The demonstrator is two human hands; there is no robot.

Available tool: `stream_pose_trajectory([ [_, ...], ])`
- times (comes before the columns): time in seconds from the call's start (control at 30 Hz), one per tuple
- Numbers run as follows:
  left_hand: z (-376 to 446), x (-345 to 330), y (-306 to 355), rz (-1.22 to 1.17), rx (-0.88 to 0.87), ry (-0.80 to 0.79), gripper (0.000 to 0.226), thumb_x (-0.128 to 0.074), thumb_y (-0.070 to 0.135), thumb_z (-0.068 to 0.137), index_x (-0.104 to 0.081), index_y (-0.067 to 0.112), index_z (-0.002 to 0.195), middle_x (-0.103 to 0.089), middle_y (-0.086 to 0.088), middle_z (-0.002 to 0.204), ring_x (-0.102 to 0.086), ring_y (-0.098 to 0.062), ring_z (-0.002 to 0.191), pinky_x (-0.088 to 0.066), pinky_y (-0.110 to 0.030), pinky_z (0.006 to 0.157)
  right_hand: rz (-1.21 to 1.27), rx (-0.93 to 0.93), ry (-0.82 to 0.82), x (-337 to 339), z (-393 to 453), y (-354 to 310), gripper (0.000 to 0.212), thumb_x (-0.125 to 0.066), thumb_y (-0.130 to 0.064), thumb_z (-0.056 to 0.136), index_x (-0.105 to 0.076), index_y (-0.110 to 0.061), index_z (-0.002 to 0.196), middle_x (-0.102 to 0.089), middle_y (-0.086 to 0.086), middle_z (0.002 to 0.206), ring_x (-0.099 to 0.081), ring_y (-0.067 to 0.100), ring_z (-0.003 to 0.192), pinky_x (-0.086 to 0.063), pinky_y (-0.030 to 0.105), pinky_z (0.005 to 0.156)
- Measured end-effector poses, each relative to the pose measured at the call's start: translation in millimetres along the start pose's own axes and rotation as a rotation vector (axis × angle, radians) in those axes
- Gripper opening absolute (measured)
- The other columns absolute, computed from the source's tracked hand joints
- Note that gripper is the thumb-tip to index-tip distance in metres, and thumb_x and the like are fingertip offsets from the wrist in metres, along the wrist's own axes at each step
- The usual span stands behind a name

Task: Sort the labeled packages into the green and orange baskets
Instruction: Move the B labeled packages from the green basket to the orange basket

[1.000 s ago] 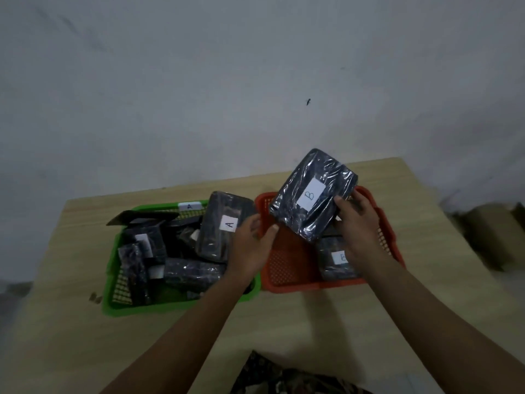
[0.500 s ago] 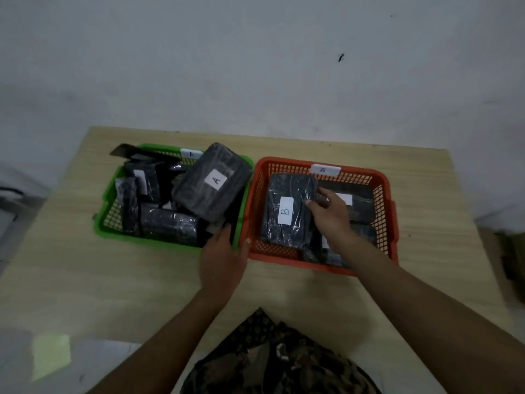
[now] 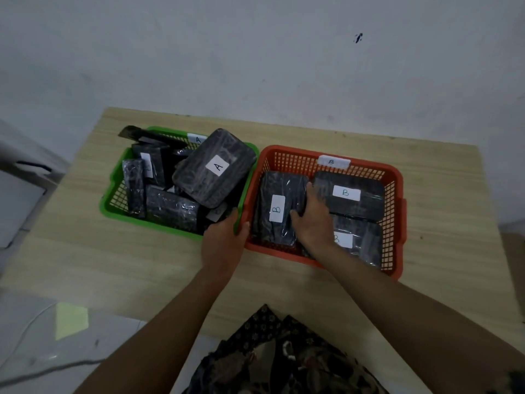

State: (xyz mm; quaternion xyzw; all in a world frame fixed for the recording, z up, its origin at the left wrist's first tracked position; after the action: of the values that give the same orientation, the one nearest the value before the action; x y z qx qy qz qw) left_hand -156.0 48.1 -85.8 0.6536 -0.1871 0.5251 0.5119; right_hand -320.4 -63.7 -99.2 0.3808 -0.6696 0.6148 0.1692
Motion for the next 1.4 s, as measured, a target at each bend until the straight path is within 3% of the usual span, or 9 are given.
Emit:
stream_pose_trajectory([
  [0.1, 1.1, -1.1, -3.2, 0.001, -0.051, 0.024, 0.021, -0.069, 0.027, 0.088, -0.064, 0.014, 0.104, -0.064, -0.004, 0.067, -0.057, -0.021, 0.053, -0.032, -0.022, 0.050, -0.313, 0.131, -0.047, -4.9, -12.3, 3.9, 0.078, -0.062, -0.028, 0.094, -0.017, -0.013, 0.157, -0.014, 0.007, 0.164, -0.020, 0.028, 0.147, -0.027, 0.041, 0.116],
  [0.27, 3.6, -1.1, -8.9, -0.011, -0.108, 0.035, 0.028, -0.072, 0.027, 0.086, -0.067, 0.010, 0.107, -0.067, -0.006, 0.069, -0.061, -0.020, 0.055, -0.038, -0.022, 0.050, -0.453, 0.191, -0.154, -4.0, -14.7, 5.0, 0.057, -0.055, -0.035, 0.097, -0.040, -0.013, 0.148, -0.021, 0.010, 0.162, -0.019, 0.028, 0.146, -0.026, 0.042, 0.116],
  [0.4, 7.0, 14.6, -14.0, -0.065, -0.120, 0.026, 0.033, -0.072, 0.037, 0.085, -0.071, 0.016, 0.110, -0.074, -0.003, 0.080, -0.069, -0.017, 0.066, -0.055, -0.031, 0.055, -0.366, 0.176, -0.088, -1.5, -13.6, -4.9, 0.051, -0.059, -0.033, 0.094, -0.050, -0.015, 0.141, -0.032, 0.010, 0.158, -0.029, 0.030, 0.142, -0.032, 0.045, 0.113],
  [0.6, 27.5, 69.2, -42.1, -0.046, -0.218, 0.235, 0.024, -0.069, 0.044, 0.086, -0.073, 0.024, 0.099, -0.072, 0.008, 0.085, -0.066, -0.009, 0.064, -0.052, -0.028, 0.053, -0.120, 0.268, 0.018, -16.7, -12.8, -60.7, 0.036, -0.058, -0.033, 0.096, -0.064, -0.013, 0.126, -0.053, 0.005, 0.141, -0.044, 0.022, 0.133, -0.039, 0.039, 0.108],
  [0.73, 52.5, 96.8, -78.2, -0.059, -0.216, 0.270, 0.030, -0.070, 0.038, 0.087, -0.070, 0.016, 0.108, -0.066, 0.000, 0.095, -0.067, -0.013, 0.073, -0.053, -0.028, 0.057, 0.137, 0.154, 0.045, -40.7, -13.8, -111.4, 0.036, -0.057, -0.040, 0.096, -0.064, -0.016, 0.122, -0.062, 0.000, 0.123, -0.055, 0.016, 0.114, -0.042, 0.026, 0.090],
  [0.9, 89.2, 101.0, -103.5, -0.242, 0.005, 0.037, 0.060, -0.070, 0.048, 0.085, -0.058, 0.013, 0.131, -0.067, -0.006, 0.119, -0.063, -0.014, 0.103, -0.047, -0.023, 0.086, 0.402, -0.144, 0.046, -65.1, -9.2, -148.8, 0.026, -0.064, -0.047, 0.090, -0.057, -0.026, 0.103, -0.051, -0.024, 0.089, -0.052, 0.008, 0.088, -0.040, 0.026, 0.074],
  [1.13, 120.6, 89.4, -108.1, -0.661, 0.213, -0.340, 0.041, -0.073, 0.030, 0.086, -0.064, 0.013, 0.122, -0.070, -0.008, 0.112, -0.068, -0.021, 0.098, -0.058, -0.042, 0.087, 0.630, -0.337, 0.153, -82.4, -3.3, -168.4, 0.032, -0.075, -0.022, 0.086, -0.066, -0.015, 0.115, -0.070, -0.003, 0.101, -0.063, 0.003, 0.076, -0.042, 0.006, 0.044],
  [1.23, 126.5, 96.3, -126.1, -0.871, 0.306, -0.385, 0.033, -0.073, 0.021, 0.086, -0.065, 0.012, 0.116, -0.070, -0.007, 0.107, -0.070, -0.015, 0.090, -0.059, -0.024, 0.072, 0.686, -0.321, 0.203, -87.4, -1.9, -174.5, 0.037, -0.075, -0.017, 0.086, -0.055, -0.020, 0.117, -0.064, -0.002, 0.111, -0.062, 0.006, 0.088, -0.048, 0.012, 0.060],
  [1.4, 135.5, 121.4, -182.9, -0.892, 0.353, -0.426, 0.013, -0.073, 0.015, 0.084, -0.070, 0.017, 0.097, -0.074, -0.005, 0.098, -0.072, -0.019, 0.086, -0.057, -0.024, 0.066, 0.794, -0.249, 0.125, -114.5, -3.7, -197.5, 0.047, -0.076, -0.009, 0.084, -0.046, -0.027, 0.116, -0.060, -0.012, 0.107, -0.059, -0.001, 0.091, -0.051, 0.020, 0.075],
])
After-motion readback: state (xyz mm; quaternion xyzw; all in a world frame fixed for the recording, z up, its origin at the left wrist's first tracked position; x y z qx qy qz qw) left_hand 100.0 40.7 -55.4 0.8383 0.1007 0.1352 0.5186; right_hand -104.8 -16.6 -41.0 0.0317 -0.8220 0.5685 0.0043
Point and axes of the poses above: each hand's wrist, its own z-axis towards the middle knuckle, its own x-axis out of the back of the hand, y = z × x, the point moved 1 cm from there along z, towards the middle knuckle
